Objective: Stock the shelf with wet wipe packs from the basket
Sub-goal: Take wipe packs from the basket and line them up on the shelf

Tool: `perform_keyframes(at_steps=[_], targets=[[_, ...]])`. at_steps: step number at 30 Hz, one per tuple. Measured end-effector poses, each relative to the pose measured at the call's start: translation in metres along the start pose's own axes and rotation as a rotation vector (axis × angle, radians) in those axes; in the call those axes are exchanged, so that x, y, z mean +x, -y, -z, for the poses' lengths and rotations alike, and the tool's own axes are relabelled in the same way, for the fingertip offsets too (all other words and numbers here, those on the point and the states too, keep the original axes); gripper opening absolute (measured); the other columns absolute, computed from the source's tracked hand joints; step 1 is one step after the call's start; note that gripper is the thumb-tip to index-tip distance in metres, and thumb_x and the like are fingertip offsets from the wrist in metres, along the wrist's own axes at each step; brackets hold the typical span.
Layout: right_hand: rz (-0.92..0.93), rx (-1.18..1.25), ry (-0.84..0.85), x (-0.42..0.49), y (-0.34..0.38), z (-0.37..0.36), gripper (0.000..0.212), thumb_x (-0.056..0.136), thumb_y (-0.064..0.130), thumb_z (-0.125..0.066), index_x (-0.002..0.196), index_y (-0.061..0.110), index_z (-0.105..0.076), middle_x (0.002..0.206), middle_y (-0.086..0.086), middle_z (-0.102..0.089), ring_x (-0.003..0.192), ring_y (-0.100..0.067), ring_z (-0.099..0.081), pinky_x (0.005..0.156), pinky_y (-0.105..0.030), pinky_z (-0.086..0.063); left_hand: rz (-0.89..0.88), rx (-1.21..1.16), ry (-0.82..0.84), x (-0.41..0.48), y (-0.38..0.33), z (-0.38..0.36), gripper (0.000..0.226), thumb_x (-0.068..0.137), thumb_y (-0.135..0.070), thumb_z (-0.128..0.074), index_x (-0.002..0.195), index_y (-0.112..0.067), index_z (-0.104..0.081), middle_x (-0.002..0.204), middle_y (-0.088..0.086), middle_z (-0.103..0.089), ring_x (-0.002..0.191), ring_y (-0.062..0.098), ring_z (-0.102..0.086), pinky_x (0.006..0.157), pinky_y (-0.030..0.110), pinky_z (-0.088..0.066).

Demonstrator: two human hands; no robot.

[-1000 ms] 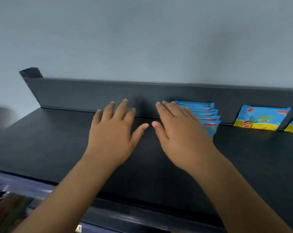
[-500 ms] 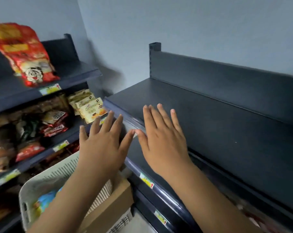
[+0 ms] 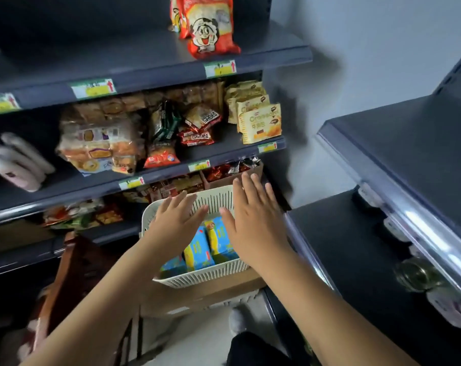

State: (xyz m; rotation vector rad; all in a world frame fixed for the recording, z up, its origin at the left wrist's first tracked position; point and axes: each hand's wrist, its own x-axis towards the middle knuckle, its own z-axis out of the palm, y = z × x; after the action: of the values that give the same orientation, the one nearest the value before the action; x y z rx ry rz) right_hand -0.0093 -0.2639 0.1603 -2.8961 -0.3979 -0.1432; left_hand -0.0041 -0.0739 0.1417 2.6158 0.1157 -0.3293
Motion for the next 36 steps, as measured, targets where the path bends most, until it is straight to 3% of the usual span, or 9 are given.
perform_keyframes(at_steps=[5,8,11,16,22,24,26,32,36], targets=[[0.053,0.075,0.249,0.048,0.0,-0.077,0.064,0.106,0.05,-0.031,0.156,0.01,-0.03,0.163,-0.011,-0.03,0.151,-0.03,-0.026,0.125,-0.044,-0.022,0.124,-0.01,0.037,0.054,0.058,-0.033,0.058,0.102,-0.057,-0.04,0.146,-0.021,-0.05,0.158,0.004,-0.041,0.149,0.032,-0.029,0.122,0.049,-0.024],[0.022,0.112,0.384,0.065,-0.002,-0.122,0.05,0.105,0.048,-0.036,0.134,0.012,-0.055,0.135,-0.007,-0.056,0.125,-0.028,-0.052,0.102,-0.041,-0.044,0.232,0.037,0.095,0.073,0.089,-0.059,0.052,0.101,-0.05,-0.051,0.144,-0.021,-0.051,0.155,0.003,-0.043,0.143,0.034,-0.036,0.118,0.049,-0.033],[-0.036,0.121,0.561,0.075,0.003,-0.166,0.047,0.103,0.048,-0.039,0.122,0.011,-0.062,0.119,-0.01,-0.063,0.111,-0.032,-0.059,0.082,-0.038,-0.046,0.256,0.124,0.146,0.09,0.118,-0.084,0.054,0.098,-0.043,-0.059,0.147,-0.022,-0.048,0.155,0.003,-0.042,0.143,0.034,-0.034,0.115,0.051,-0.038],[-0.136,0.096,0.687,0.075,0.021,-0.239,0.055,0.094,0.059,-0.052,0.101,0.007,-0.067,0.096,-0.014,-0.069,0.096,-0.036,-0.067,0.071,-0.036,-0.047,0.234,0.241,0.235,0.115,0.164,-0.114,0.065,0.089,-0.008,-0.059,0.149,-0.026,-0.041,0.154,0.002,-0.041,0.14,0.035,-0.038,0.107,0.054,-0.046],[-0.285,0.033,0.63,0.074,0.039,-0.259,0.021,0.088,0.036,-0.071,0.09,0.017,-0.061,0.1,-0.004,-0.069,0.094,-0.03,-0.066,0.067,-0.032,-0.039,0.151,0.445,0.168,0.126,0.168,-0.117,0.051,0.085,-0.014,-0.071,0.133,-0.022,-0.054,0.132,0.006,-0.053,0.127,0.034,-0.049,0.097,0.048,-0.047],[-0.309,0.07,0.606,0.072,0.04,-0.26,0.025,0.088,0.03,-0.072,0.08,0.02,-0.05,0.099,-0.004,-0.068,0.084,-0.031,-0.059,0.065,-0.031,-0.038,0.12,0.521,0.114,0.125,0.166,-0.114,0.049,0.082,-0.019,-0.075,0.128,-0.022,-0.057,0.127,0.006,-0.054,0.124,0.033,-0.05,0.097,0.046,-0.045],[-0.329,0.177,0.569,0.07,0.04,-0.258,0.019,0.089,0.03,-0.069,0.092,0.018,-0.054,0.096,-0.004,-0.066,0.087,-0.032,-0.063,0.066,-0.032,-0.039,0.105,0.51,0.109,0.123,0.166,-0.109,0.048,0.081,-0.02,-0.076,0.127,-0.021,-0.059,0.126,0.006,-0.056,0.122,0.032,-0.051,0.097,0.044,-0.046],[-0.465,0.568,0.353,0.076,0.034,-0.212,0.017,0.089,0.031,-0.066,0.102,0.023,-0.059,0.09,0.004,-0.066,0.083,-0.023,-0.065,0.07,-0.035,-0.05,0.133,0.165,0.245,0.113,0.158,-0.07,0.045,0.082,-0.022,-0.083,0.123,-0.017,-0.067,0.113,0.009,-0.067,0.099,0.031,-0.065,0.083,0.039,-0.055],[-0.503,0.781,0.259,0.091,0.02,-0.15,0.029,0.076,0.02,-0.075,0.103,0.025,-0.066,0.088,0.007,-0.073,0.073,-0.011,-0.069,0.064,-0.03,-0.056,0.168,-0.157,0.09,0.105,0.14,-0.018,0.028,0.078,-0.014,-0.086,0.1,-0.013,-0.068,0.085,0.003,-0.064,0.085,0.029,-0.064,0.076,0.036,-0.051]])
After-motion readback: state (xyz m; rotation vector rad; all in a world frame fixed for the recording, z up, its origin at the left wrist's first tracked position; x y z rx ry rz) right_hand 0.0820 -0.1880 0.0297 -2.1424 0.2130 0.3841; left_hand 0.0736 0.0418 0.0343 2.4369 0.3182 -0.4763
